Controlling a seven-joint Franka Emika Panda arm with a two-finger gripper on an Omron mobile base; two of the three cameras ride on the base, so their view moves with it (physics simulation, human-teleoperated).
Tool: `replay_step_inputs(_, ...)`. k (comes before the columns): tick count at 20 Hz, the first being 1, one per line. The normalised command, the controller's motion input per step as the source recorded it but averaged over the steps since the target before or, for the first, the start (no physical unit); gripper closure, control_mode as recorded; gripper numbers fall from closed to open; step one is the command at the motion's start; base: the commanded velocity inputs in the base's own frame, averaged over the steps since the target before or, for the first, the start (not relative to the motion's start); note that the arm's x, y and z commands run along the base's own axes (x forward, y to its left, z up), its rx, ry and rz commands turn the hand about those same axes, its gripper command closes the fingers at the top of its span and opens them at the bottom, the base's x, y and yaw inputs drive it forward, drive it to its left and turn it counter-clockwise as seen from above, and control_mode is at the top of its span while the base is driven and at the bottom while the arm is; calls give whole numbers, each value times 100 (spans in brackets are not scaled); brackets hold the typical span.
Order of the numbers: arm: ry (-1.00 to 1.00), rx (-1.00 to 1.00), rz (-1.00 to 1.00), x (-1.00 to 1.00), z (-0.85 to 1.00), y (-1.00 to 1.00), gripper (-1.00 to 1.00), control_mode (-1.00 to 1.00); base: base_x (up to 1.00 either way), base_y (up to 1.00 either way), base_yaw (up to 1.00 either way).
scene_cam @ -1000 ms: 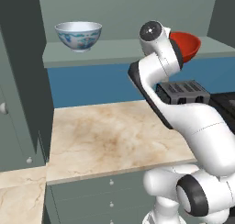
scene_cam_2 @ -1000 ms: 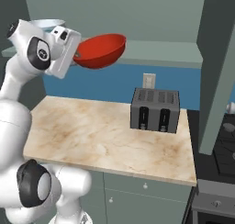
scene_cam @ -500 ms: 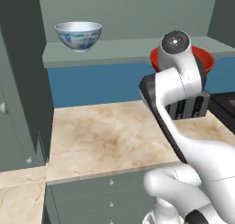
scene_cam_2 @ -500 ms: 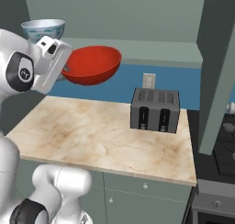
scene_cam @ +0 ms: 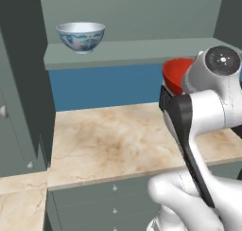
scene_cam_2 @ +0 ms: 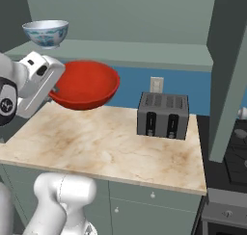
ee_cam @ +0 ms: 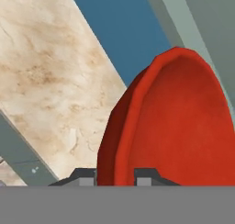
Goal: Pick up the bowls from the cabinet and place each bowl in front of a stool on the dining counter.
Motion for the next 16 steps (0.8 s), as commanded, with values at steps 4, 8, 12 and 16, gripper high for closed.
replay_step_inputs(4, 0, 0, 4, -73, -34, 18, 100, -100, 0, 0, 0)
replay_step_inputs(8, 0, 0, 4, -48, -42, 16, 100, -100, 0, 0, 0)
replay_step_inputs(12, 4, 0, 4, -8, -33, 11, 100, -100, 0, 0, 0)
replay_step_inputs(16, 12, 0, 5, 0, -26, 7, 100, -100, 0, 0, 0)
